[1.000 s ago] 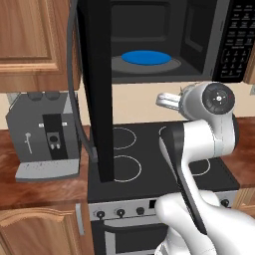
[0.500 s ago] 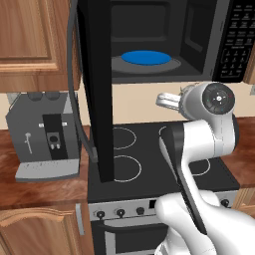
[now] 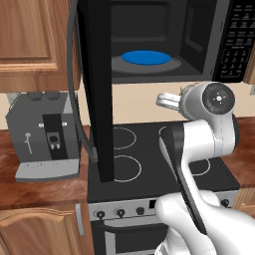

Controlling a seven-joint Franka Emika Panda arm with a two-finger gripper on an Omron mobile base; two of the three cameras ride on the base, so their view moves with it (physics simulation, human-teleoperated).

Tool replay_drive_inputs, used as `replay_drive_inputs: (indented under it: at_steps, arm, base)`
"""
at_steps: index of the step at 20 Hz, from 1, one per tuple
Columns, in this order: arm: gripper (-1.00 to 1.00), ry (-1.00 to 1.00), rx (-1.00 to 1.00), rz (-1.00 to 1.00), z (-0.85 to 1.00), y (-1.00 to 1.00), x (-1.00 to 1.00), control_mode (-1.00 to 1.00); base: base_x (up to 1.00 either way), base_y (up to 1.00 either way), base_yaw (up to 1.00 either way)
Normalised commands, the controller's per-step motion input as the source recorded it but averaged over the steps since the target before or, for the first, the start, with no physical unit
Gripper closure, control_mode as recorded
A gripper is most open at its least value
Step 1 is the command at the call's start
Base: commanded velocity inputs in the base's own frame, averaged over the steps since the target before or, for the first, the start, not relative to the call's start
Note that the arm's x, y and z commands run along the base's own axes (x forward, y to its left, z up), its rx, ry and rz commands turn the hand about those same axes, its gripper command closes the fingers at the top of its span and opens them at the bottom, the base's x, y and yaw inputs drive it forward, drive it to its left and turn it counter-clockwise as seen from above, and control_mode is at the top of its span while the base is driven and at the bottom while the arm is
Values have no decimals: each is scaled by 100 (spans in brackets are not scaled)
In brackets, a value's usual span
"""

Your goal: Transport the fish from the fridge to the microwave and turn on the microwave.

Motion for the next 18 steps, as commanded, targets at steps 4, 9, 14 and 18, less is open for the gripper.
replay_drive_inputs:
  at_steps: [4,9,14,18]
  arm:
    - [100,0,0,0,0,0,0,-100]
    - [100,0,0,0,0,0,0,-100]
    - [100,-7,0,0,4,1,-5,-100]
    - [100,-3,8,8,26,3,0,-100]
  base:
    - [0,0,0]
    - [0,0,0]
    - [0,0,0]
    - [0,0,0]
